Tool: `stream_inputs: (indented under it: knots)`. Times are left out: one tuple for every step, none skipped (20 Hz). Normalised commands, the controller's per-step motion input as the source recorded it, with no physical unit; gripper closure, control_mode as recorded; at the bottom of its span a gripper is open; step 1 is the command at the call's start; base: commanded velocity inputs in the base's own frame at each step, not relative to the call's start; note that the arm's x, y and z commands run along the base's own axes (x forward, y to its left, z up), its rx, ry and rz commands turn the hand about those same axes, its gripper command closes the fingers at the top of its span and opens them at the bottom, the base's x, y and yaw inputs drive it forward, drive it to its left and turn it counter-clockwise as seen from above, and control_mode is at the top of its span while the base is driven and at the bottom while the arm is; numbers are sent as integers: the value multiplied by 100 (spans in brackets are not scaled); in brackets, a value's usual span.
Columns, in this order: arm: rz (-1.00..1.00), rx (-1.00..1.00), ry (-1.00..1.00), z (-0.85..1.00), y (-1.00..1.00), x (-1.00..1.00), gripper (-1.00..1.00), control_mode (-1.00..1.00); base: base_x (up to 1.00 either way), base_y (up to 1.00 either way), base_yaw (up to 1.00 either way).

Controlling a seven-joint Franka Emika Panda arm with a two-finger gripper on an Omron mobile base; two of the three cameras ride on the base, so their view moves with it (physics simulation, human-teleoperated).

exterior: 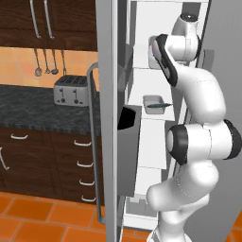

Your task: Take the meat container that has the fish and place it on the second highest rack of the freezer. Then take the vegetable container that has the onion and lemon and place it on the highest rack of the freezer.

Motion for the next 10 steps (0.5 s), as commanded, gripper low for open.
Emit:
stream_inputs:
  knots:
    - [-4,0,0,0,-4,61,100,-100,0,0,0]
    - [-3,0,0,0,-4,66,100,-100,0,0,0]
    - [-3,0,0,0,-6,69,100,-100,0,0,0]
    - [-3,0,0,0,-9,70,100,-100,0,0,0]
    - [-3,0,0,0,-13,69,100,-100,0,0,0]
    - [-3,0,0,0,-16,69,100,-100,0,0,0]
    - [-3,0,0,0,-19,69,100,-100,0,0,0]
    - [-3,0,0,0,-21,68,100,-100,0,0,0]
    - [-1,0,0,0,-28,56,100,-100,0,0,0]
    - [0,0,0,0,-28,49,100,-100,0,0,0]
